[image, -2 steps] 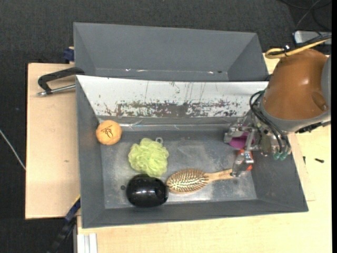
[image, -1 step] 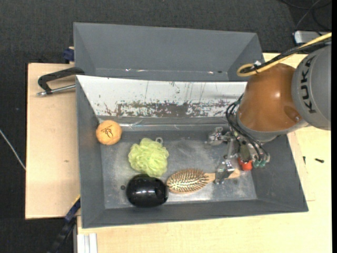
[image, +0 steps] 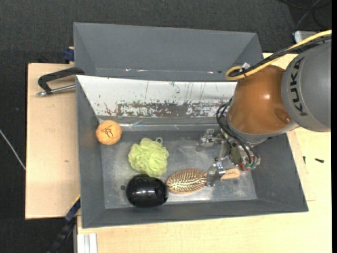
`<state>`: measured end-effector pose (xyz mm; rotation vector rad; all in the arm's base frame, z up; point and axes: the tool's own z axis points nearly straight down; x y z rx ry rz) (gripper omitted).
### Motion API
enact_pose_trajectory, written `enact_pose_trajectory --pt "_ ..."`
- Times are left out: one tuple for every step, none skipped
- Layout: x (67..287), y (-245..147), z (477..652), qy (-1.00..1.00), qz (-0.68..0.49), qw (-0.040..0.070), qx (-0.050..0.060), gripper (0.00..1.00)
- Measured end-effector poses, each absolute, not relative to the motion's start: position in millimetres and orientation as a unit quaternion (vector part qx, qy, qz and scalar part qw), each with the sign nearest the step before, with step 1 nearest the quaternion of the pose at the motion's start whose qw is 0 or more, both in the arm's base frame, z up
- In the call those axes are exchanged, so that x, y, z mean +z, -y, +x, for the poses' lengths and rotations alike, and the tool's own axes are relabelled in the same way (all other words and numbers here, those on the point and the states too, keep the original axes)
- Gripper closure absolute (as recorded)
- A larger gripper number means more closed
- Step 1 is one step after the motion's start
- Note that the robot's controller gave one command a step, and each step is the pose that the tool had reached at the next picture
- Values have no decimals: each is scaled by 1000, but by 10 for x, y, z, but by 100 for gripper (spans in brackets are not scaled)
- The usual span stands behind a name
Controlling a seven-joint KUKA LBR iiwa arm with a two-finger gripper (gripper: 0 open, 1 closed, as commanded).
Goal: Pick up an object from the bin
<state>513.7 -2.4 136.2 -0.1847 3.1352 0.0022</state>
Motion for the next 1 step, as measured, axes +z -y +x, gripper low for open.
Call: enact_pose_trajectory --pt "1274 -271 4970 -991 -135 0 0 0"
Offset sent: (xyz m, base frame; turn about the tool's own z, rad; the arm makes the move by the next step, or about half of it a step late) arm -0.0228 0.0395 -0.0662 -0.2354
